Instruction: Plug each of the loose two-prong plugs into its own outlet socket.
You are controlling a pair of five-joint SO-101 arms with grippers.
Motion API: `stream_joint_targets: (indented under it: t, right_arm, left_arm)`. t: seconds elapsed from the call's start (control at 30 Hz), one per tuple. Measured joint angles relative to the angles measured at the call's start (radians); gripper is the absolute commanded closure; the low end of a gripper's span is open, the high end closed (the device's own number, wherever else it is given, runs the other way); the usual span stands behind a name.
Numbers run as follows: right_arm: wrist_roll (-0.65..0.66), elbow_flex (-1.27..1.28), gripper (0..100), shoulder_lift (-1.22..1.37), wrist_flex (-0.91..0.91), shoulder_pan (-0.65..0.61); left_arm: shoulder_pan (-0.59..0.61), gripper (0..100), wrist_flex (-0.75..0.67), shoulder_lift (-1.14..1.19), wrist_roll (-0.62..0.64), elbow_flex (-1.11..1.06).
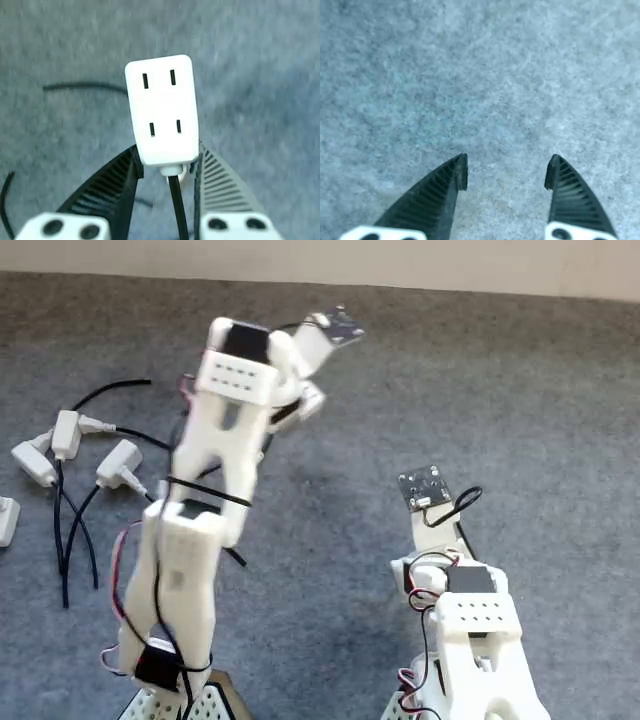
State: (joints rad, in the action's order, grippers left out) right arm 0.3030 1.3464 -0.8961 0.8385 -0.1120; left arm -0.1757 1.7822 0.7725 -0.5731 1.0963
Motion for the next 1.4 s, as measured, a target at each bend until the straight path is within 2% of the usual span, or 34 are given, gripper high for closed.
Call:
stream_joint_targets:
  t: [0.23,0.4,0.53,0.7,0.87,1.0,1.07,1.23,1.4]
  right_arm:
    - [0.0,0.025,74.9,0.0,-0.014,-0.002]
    - [0.0,0.025,74.9,0.0,-0.015,-0.002]
    - [0.0,0.025,74.9,0.0,-0.015,-0.003]
    - [0.0,0.025,74.9,0.0,-0.015,-0.003]
    - [0.0,0.025,74.9,0.0,-0.015,-0.003]
    - [0.0,0.025,74.9,0.0,-0.015,-0.003]
    - [0.0,0.025,74.9,0.0,-0.015,-0.003]
    - [0.0,0.025,74.9,0.0,-0.015,-0.003]
    - [0.0,0.025,74.9,0.0,-0.015,-0.003]
  left_arm:
    - [0.009,100,-0.009,-0.503,-0.293,-0.738]
    - [0.011,100,-0.157,-0.908,-0.486,-1.327]
    - [0.011,100,-0.293,-1.197,-0.569,-1.743]
    - [0.011,100,-0.353,-1.404,-0.657,-2.07]
    - [0.011,97,-0.459,-1.435,-0.666,-2.191]
    - [0.058,81,-0.514,-1.407,-0.666,-2.199]
    - [0.103,78,-0.517,-1.402,-0.631,-2.193]
    - [0.193,78,-0.519,-1.401,-0.591,-2.122]
    - [0.193,78,-0.523,-1.393,-0.586,-2.114]
